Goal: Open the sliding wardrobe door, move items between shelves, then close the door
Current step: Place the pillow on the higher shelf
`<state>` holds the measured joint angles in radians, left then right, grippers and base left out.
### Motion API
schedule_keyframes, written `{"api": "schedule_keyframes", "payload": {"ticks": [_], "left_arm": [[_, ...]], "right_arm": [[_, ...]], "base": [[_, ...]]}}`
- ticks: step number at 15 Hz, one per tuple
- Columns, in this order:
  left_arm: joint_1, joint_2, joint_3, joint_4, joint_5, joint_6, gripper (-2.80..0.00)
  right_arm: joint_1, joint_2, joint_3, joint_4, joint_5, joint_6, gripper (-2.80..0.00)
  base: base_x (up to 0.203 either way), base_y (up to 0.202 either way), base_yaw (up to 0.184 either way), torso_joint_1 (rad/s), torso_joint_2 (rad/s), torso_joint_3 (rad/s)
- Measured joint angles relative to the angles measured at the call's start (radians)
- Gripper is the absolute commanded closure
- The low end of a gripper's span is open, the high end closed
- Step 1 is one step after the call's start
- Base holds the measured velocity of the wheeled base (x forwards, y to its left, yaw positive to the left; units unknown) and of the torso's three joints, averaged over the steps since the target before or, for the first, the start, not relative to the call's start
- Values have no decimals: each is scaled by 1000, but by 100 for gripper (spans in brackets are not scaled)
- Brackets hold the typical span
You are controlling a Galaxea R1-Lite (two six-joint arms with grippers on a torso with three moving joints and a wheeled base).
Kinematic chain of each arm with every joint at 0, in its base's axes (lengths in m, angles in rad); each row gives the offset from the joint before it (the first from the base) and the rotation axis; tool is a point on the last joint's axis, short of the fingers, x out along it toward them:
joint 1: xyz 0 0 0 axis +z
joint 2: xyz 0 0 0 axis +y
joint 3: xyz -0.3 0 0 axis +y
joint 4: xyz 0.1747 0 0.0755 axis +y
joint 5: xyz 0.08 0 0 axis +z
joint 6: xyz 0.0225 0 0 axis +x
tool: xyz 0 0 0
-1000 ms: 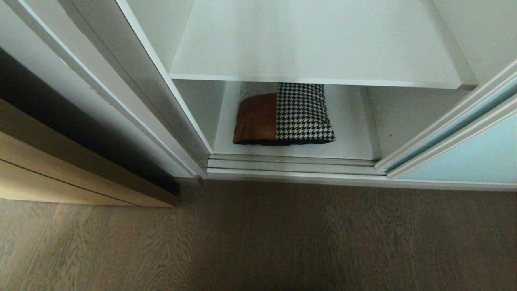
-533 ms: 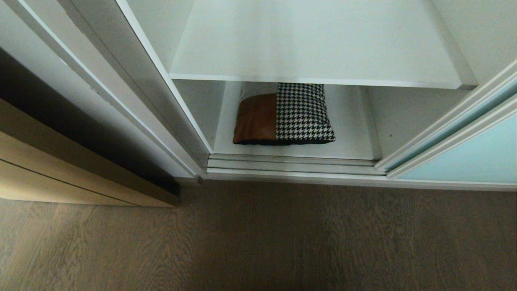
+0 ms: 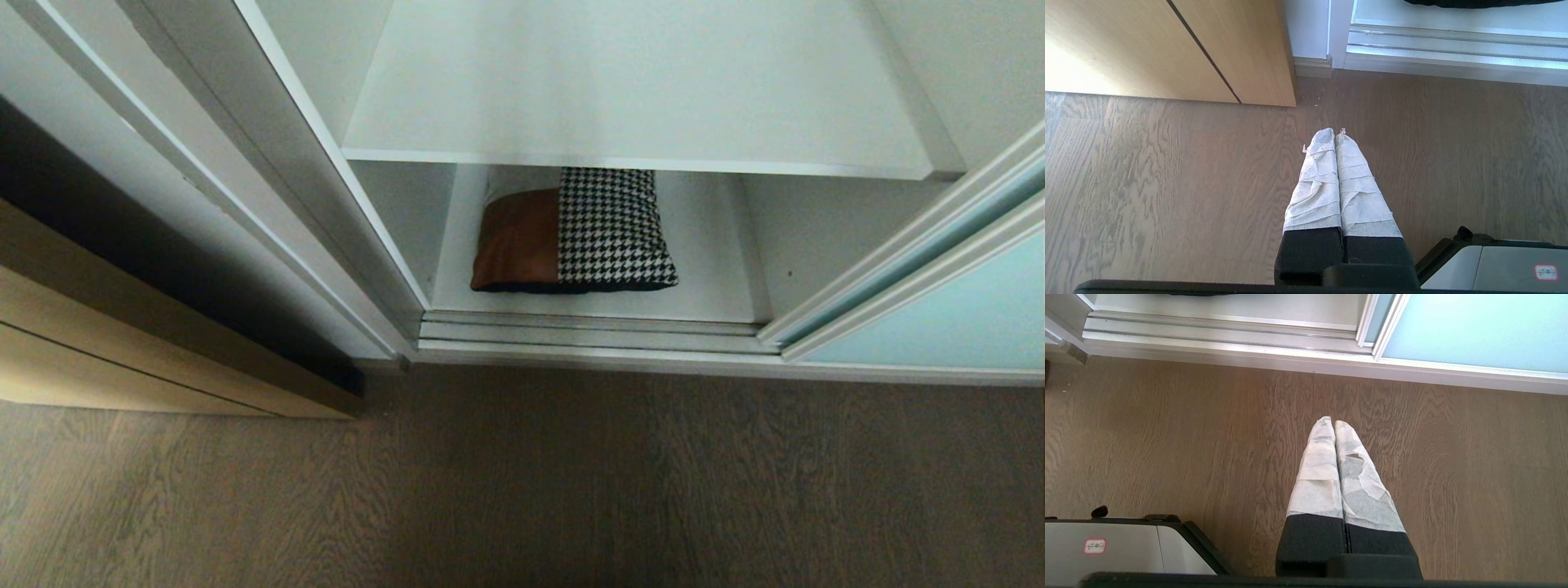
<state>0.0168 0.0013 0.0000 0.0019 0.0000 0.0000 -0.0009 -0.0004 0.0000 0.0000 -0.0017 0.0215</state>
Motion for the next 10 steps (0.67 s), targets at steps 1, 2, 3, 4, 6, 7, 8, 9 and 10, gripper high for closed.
{"api": "schedule_keyframes", "payload": {"ticks": [1,2,3,4,6,7,8,9,10], "left_arm": [[0,0,0,0,0,0,0],[0,0,0,0,0,0,0],[0,0,0,0,0,0,0],[0,0,0,0,0,-1,0],[0,0,0,0,0,-1,0],[0,0,0,-1,0,-2,0],[0,0,0,-1,0,-1,0],[0,0,0,-1,0,-2,0],[0,0,0,-1,0,-1,0]], "right_arm": [[0,0,0,0,0,0,0],[0,0,0,0,0,0,0],[0,0,0,0,0,-1,0],[0,0,0,0,0,0,0],[0,0,0,0,0,0,0],[0,0,0,0,0,0,0],[0,0,0,0,0,0,0],[0,0,0,0,0,0,0],[0,0,0,0,0,0,0]], "base": [[92,0,-3,2,-2,7],[176,0,0,7,5,0],[195,0,2,7,6,-1],[199,0,0,-1,5,7],[197,0,0,5,5,5],[185,0,-1,4,6,1],[150,0,6,5,10,4],[52,0,4,17,2,-2],[0,0,0,0,0,0]]}}
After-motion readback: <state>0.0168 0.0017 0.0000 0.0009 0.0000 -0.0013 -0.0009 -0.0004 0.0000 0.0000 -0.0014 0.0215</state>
